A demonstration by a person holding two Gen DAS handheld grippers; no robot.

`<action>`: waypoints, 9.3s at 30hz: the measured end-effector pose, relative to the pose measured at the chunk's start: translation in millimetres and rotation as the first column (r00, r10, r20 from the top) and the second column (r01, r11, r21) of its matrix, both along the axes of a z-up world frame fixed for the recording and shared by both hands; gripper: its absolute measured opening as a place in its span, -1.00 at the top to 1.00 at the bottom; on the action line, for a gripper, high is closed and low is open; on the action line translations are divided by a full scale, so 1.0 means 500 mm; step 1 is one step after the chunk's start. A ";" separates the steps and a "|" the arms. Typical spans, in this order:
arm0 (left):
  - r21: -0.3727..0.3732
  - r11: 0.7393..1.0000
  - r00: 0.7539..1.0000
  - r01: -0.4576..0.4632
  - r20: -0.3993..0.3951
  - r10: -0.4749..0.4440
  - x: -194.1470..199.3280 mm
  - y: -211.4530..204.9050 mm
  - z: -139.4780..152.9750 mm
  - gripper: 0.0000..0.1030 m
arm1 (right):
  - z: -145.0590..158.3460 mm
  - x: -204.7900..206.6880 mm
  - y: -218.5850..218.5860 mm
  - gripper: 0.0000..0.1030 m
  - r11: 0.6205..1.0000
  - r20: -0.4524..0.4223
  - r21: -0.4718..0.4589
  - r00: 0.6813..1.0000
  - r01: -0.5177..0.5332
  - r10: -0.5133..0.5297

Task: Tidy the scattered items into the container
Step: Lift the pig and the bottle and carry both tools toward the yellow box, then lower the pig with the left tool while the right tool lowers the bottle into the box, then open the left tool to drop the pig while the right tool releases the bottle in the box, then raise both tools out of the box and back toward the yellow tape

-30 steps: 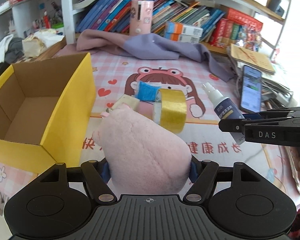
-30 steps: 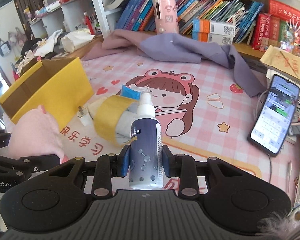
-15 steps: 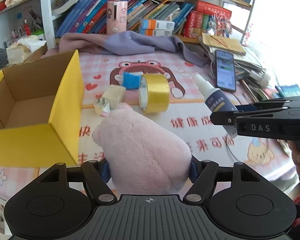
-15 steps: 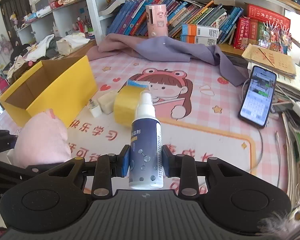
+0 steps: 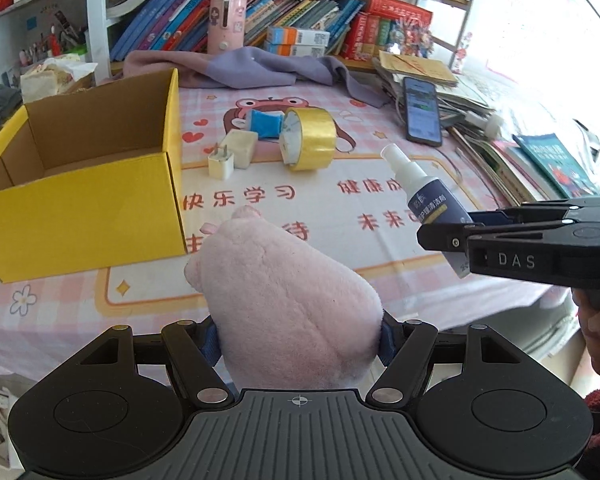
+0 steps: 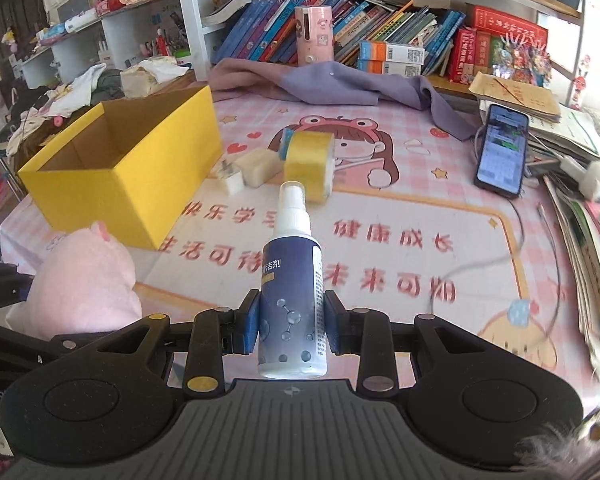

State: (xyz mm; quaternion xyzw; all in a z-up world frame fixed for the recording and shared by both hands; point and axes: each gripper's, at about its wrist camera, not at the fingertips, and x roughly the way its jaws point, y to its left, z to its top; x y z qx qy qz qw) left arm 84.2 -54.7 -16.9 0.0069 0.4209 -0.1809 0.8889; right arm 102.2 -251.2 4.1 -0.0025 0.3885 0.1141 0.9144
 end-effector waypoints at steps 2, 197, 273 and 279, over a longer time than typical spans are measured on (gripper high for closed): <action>-0.001 1.000 1.000 0.020 0.004 -0.020 -0.016 0.004 0.003 -0.36 | 0.000 -0.028 0.006 0.41 1.000 0.000 0.002 1.000 0.017 -0.017; 0.318 0.934 0.953 -0.165 0.297 0.067 0.306 0.310 0.141 -0.82 | 0.082 0.349 0.416 -0.28 0.867 0.277 -0.252 0.827 -0.429 0.489; 0.137 0.931 0.935 -0.339 0.156 0.317 -0.162 0.194 0.013 -0.84 | 0.005 -0.161 0.210 -0.71 0.989 0.192 -0.116 0.974 -0.095 0.117; 0.127 0.931 0.935 -0.341 0.151 0.321 -0.161 0.195 0.010 -0.83 | 0.001 -0.165 0.214 -0.71 0.985 0.179 -0.141 0.976 -0.100 0.124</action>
